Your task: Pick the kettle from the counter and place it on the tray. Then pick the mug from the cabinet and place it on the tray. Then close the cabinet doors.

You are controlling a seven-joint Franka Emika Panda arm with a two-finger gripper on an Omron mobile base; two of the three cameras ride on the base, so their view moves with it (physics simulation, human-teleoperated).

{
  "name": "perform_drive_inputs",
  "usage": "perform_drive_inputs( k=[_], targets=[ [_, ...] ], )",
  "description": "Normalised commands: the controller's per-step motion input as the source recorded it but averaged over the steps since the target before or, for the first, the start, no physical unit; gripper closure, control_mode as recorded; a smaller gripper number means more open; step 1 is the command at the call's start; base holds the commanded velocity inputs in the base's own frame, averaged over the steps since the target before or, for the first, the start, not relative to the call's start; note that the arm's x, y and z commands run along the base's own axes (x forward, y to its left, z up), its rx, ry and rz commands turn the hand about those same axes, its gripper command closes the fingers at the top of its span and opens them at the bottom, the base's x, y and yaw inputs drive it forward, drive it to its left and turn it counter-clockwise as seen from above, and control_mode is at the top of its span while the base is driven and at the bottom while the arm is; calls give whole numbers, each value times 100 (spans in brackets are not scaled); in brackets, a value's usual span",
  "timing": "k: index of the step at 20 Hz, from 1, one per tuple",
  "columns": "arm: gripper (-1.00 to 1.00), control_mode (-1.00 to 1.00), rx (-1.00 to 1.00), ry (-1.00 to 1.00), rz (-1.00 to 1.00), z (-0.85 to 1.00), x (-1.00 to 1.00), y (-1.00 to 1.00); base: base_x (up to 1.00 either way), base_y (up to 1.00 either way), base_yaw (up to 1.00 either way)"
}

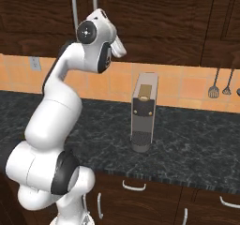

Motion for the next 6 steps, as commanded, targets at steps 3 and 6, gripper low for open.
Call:
perform_drive_inputs(
  k=[3, 6],
  targets=[
    [-100, -100, 0, 0, -20, -13, 0, -18, 0, 0, 0],
    [-100, -100, 0, 0, -19, -9, 0, -14, 0, 0, 0]
  ],
)
